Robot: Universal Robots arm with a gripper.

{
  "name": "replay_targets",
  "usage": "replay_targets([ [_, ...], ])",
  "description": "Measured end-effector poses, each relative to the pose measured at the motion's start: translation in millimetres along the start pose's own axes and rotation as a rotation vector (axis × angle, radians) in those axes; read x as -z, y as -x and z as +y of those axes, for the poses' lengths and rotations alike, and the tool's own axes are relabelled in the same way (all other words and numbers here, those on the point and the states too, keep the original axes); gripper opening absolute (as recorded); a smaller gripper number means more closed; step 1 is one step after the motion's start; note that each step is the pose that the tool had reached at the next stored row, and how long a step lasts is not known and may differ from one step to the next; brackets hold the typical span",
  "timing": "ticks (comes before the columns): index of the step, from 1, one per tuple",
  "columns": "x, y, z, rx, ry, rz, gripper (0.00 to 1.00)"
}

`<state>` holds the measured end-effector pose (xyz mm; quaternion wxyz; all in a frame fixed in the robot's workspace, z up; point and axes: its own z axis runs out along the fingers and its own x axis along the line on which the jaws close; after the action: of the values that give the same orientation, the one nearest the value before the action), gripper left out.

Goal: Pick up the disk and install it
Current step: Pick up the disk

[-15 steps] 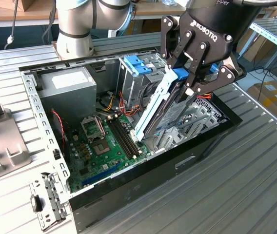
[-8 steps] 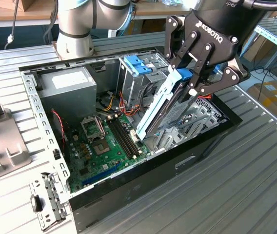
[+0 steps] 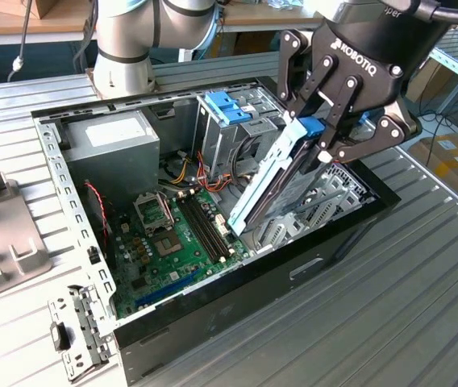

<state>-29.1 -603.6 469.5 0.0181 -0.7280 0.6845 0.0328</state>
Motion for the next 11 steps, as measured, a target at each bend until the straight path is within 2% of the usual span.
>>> replay_targets([
  [4,0.3,-3.8,-2.3,0.0,0.0012,-0.0001,0.37],
  [11,0.5,-5.8,-3.8,0.0,0.0018,-0.0001,0.37],
])
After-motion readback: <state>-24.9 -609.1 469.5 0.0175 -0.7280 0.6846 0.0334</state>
